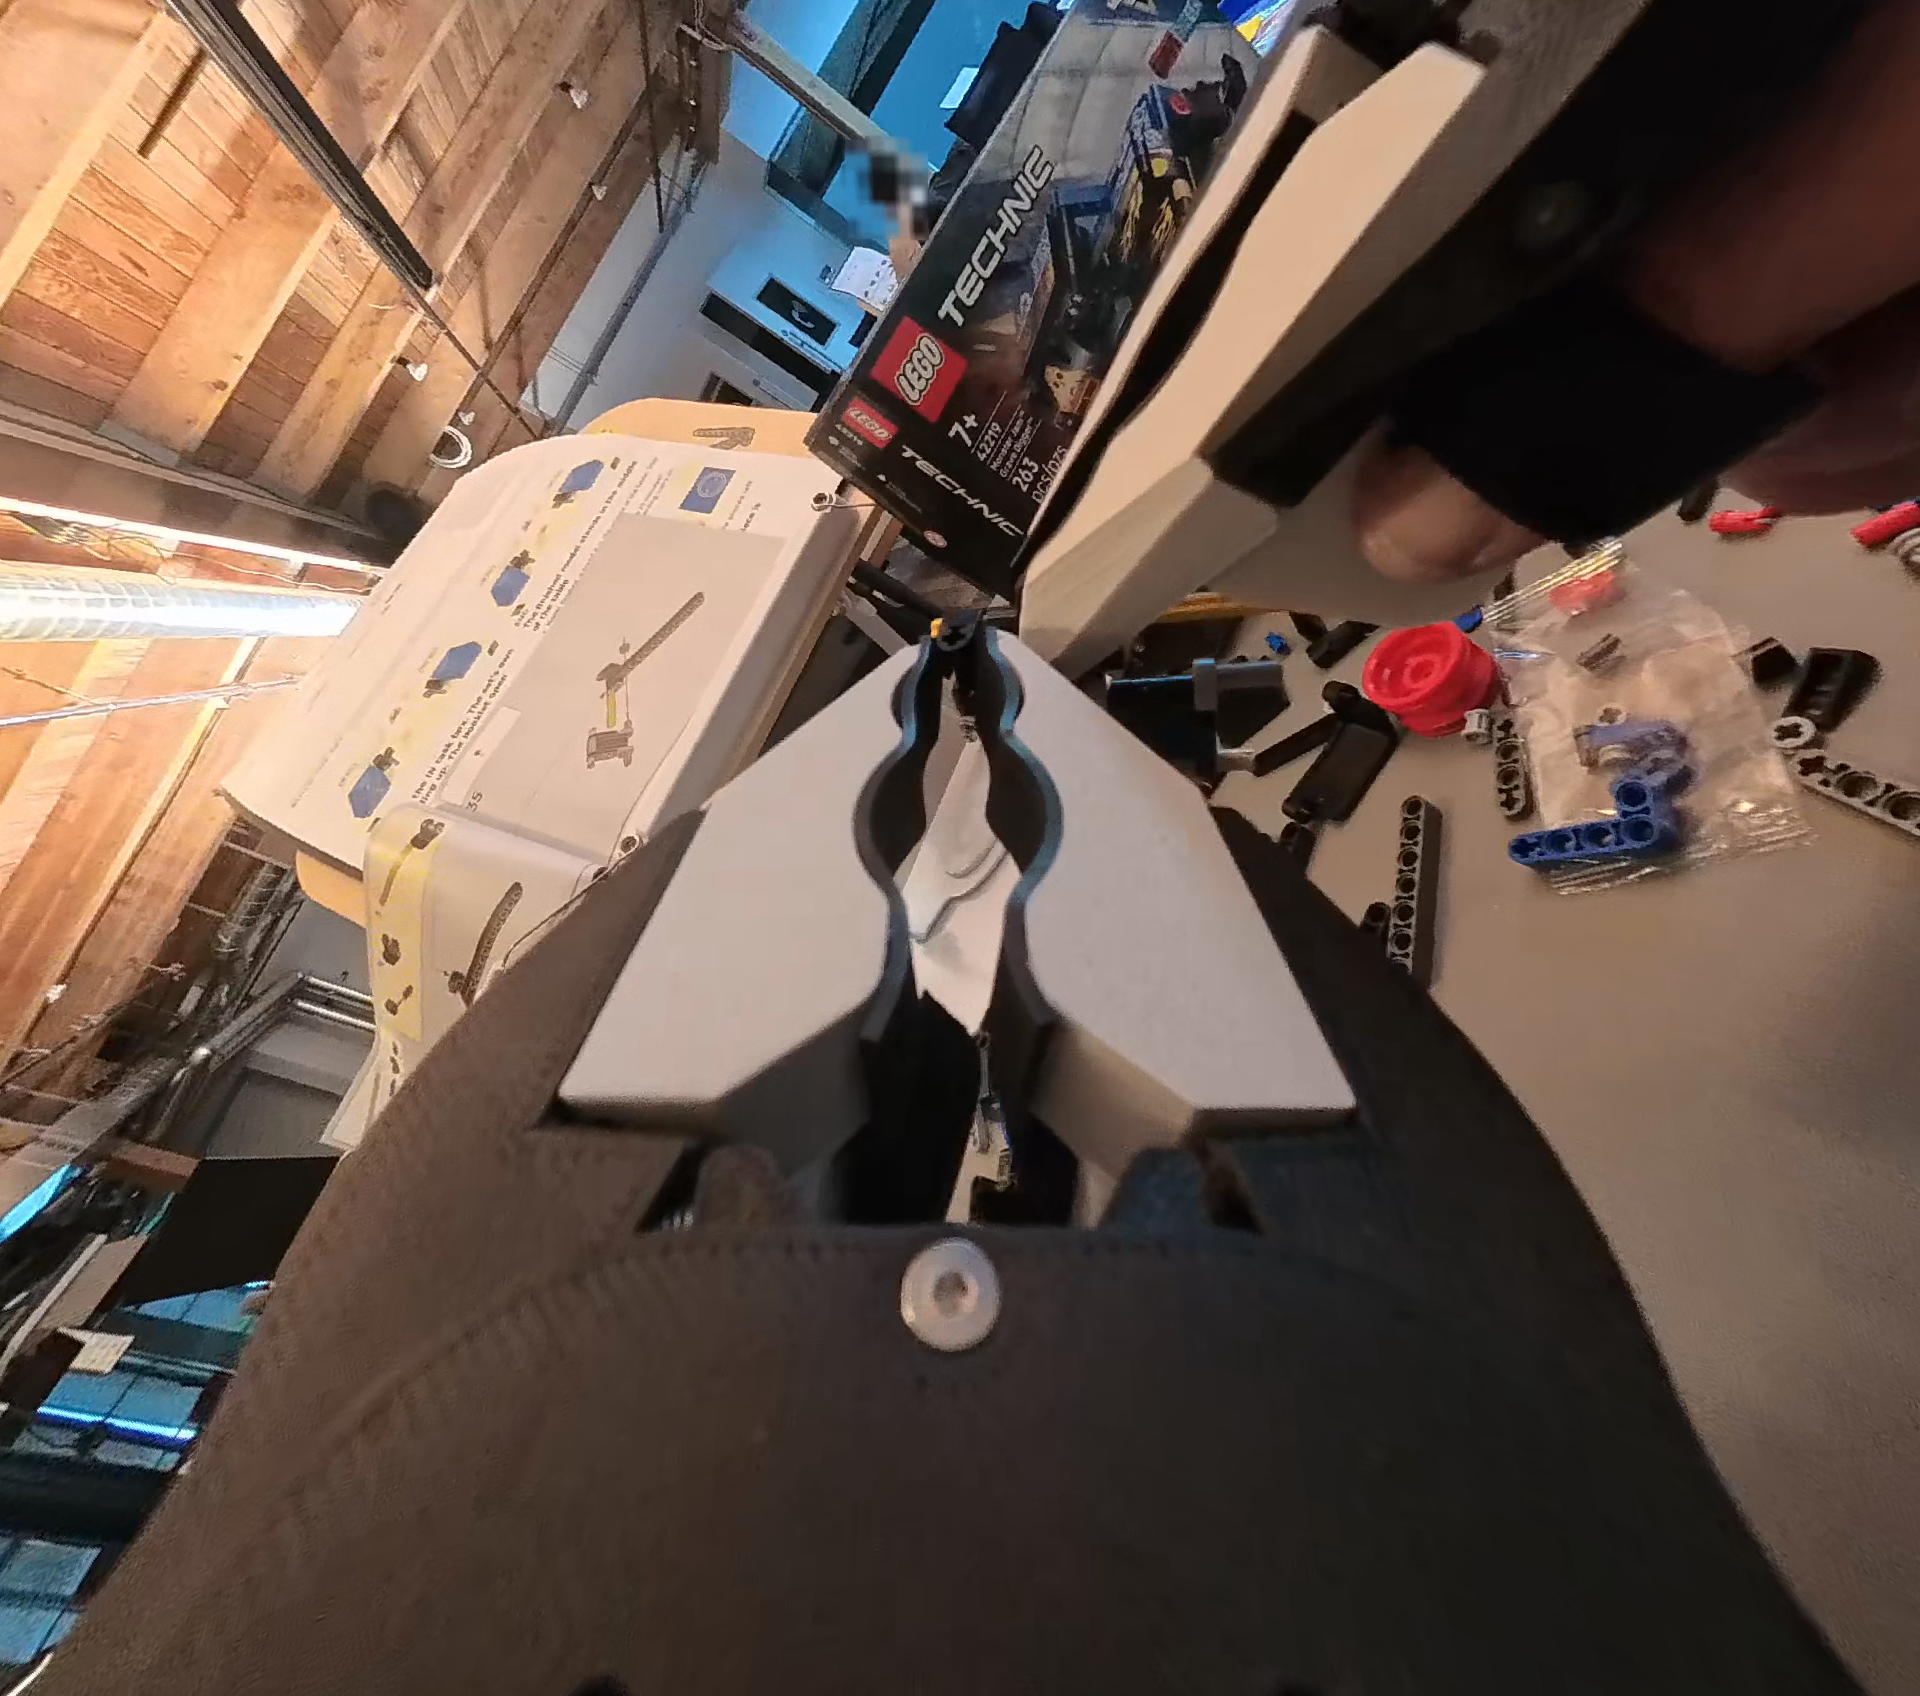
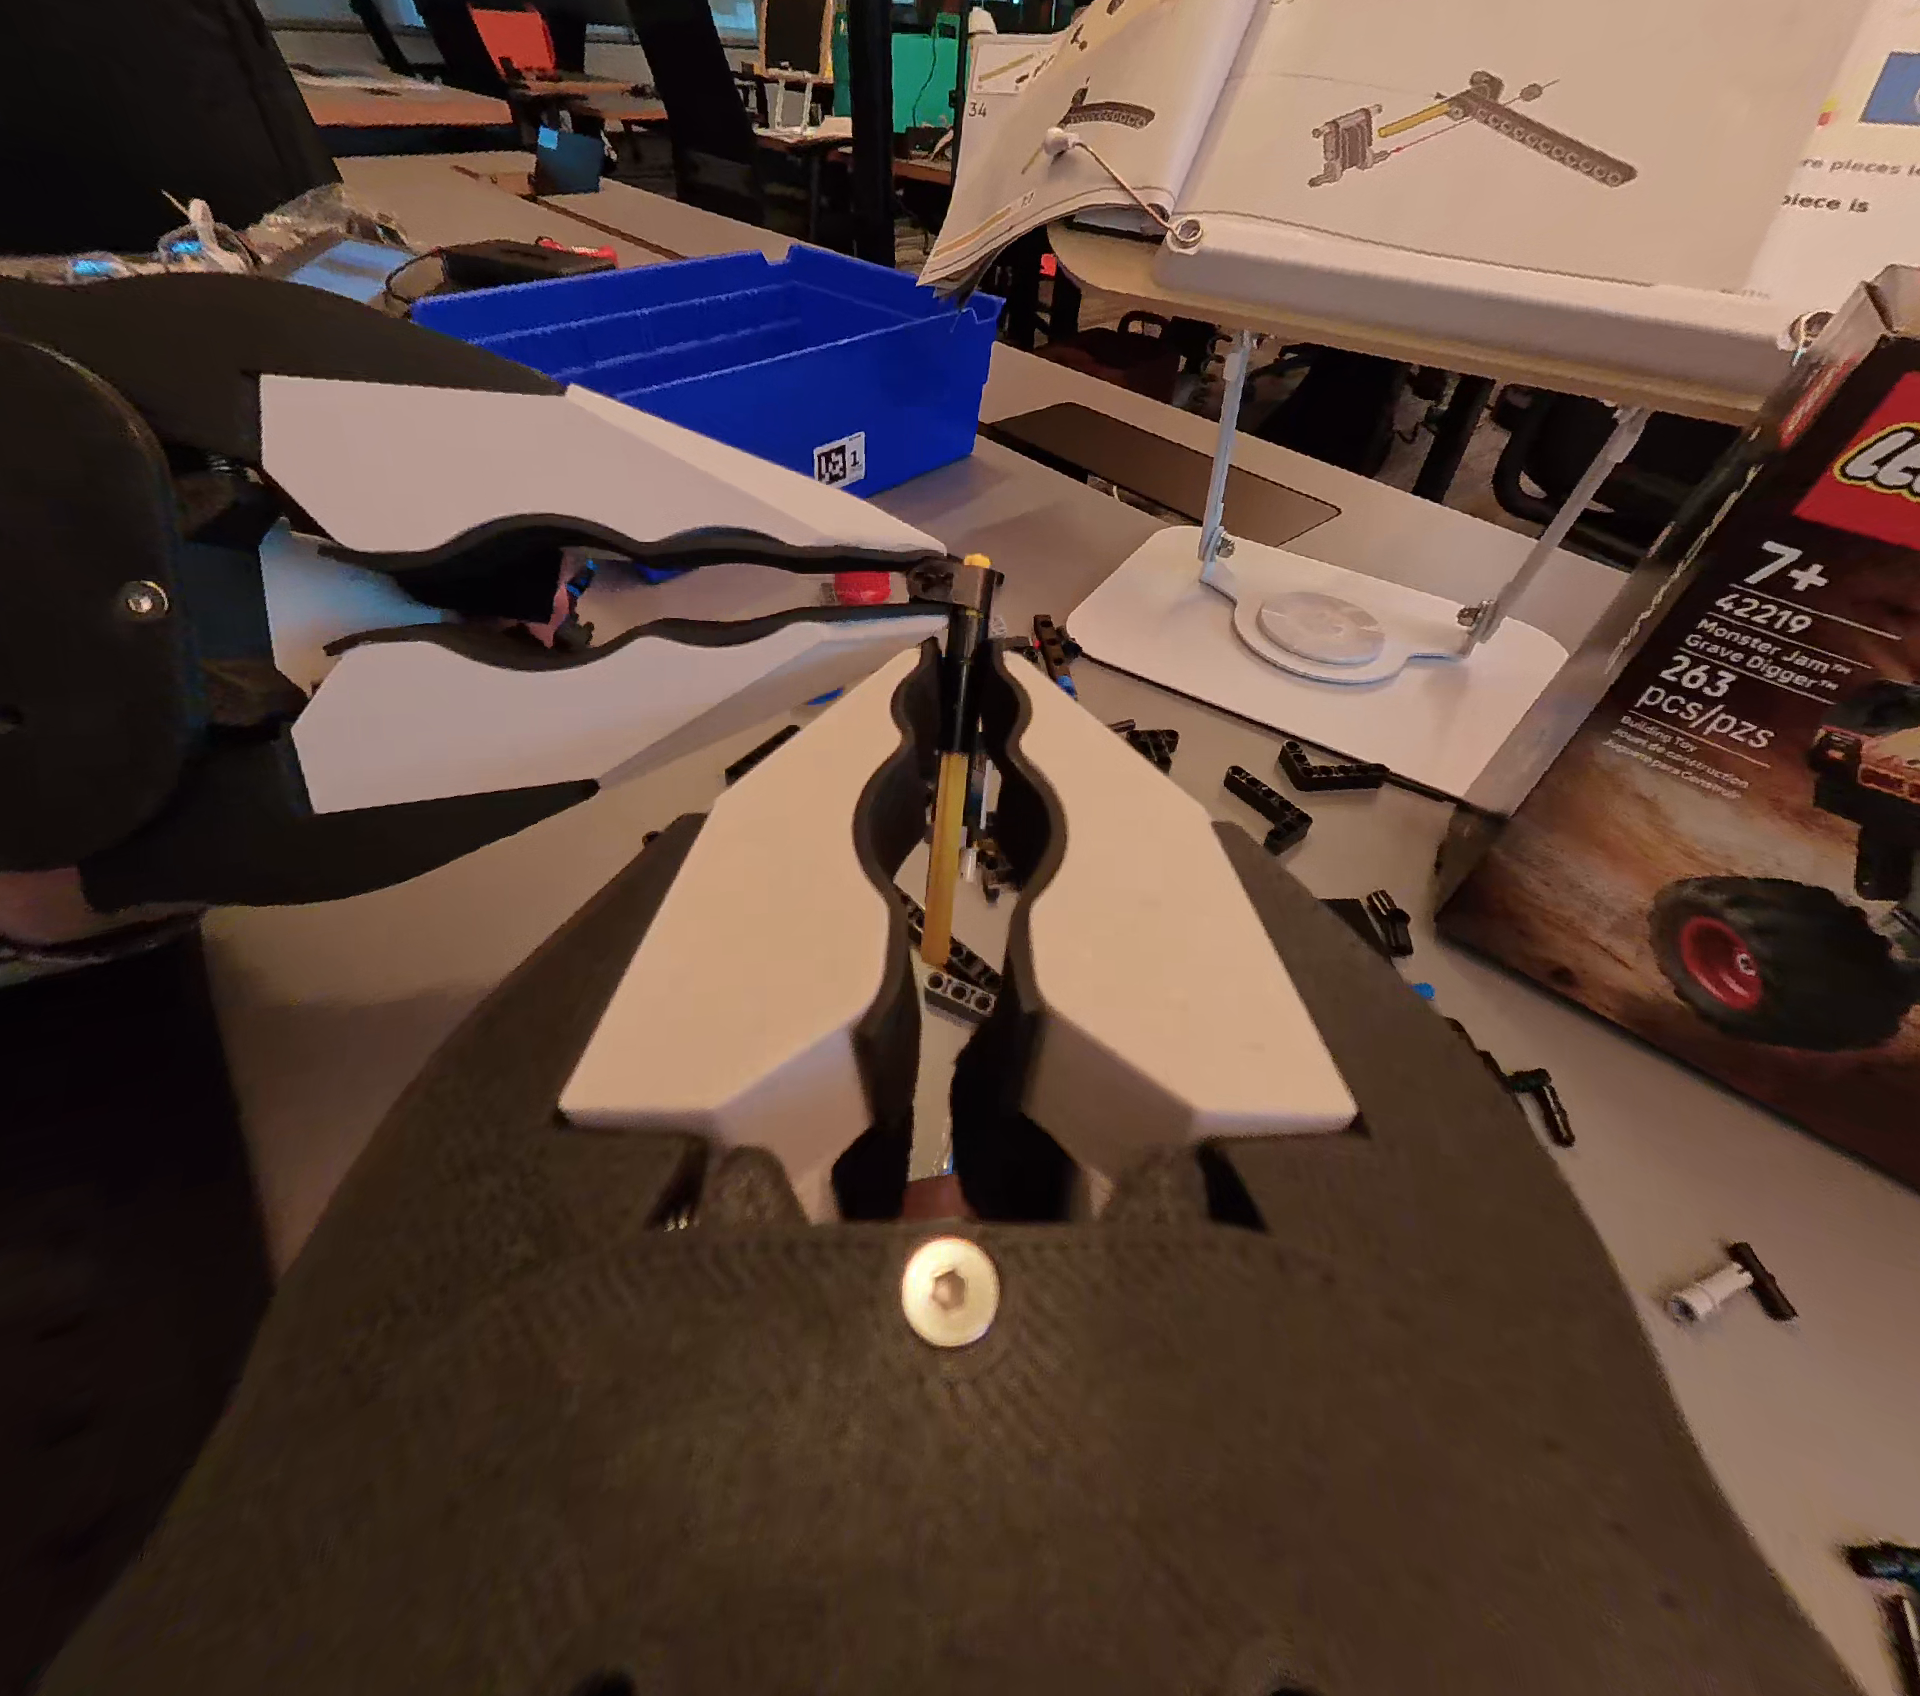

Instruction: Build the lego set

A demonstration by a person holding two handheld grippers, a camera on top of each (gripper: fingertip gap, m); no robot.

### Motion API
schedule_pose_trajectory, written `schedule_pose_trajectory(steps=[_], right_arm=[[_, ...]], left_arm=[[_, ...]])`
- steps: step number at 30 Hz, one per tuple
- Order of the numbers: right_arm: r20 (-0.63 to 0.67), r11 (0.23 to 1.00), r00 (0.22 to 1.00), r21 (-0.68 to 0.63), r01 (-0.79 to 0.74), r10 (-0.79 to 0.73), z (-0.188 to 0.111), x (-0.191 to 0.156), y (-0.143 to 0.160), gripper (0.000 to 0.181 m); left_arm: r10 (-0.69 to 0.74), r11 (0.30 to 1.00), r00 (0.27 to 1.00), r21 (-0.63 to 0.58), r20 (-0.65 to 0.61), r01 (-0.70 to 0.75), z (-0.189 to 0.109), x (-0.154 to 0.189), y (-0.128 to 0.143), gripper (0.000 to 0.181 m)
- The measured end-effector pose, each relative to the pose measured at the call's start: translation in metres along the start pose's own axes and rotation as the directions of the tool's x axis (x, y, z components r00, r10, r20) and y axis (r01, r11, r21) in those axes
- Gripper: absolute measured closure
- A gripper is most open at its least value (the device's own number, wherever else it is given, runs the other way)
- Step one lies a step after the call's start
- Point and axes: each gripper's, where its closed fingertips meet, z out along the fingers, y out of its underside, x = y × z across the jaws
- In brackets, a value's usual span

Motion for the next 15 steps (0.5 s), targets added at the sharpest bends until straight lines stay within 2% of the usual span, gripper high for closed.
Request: schedule_pose_trajectory(steps=[6,9,15], right_arm=[[0.004,0.999,0.999,0.025,-0.032,0.032,-0.0022,0.0012,-0.0042,0.176],[0.034,0.994,0.993,0.023,-0.111,0.11,-0.0008,0.0031,-0.001,0.176],[-0.04,0.997,0.997,0.052,-0.065,0.067,-0.0009,0.0075,-0.0076,0.175]], left_arm=[[-0.018,1.0,1.0,0.0,0.012,0.018,0.0011,-0.0029,-0.004,0.177],[0.0,1.0,1.0,-0.018,0.016,0.001,0.0039,-0.0004,-0.0015,0.177],[-0.051,0.998,0.998,-0.024,0.029,0.052,0.0086,-0.0073,-0.0052,0.177]])
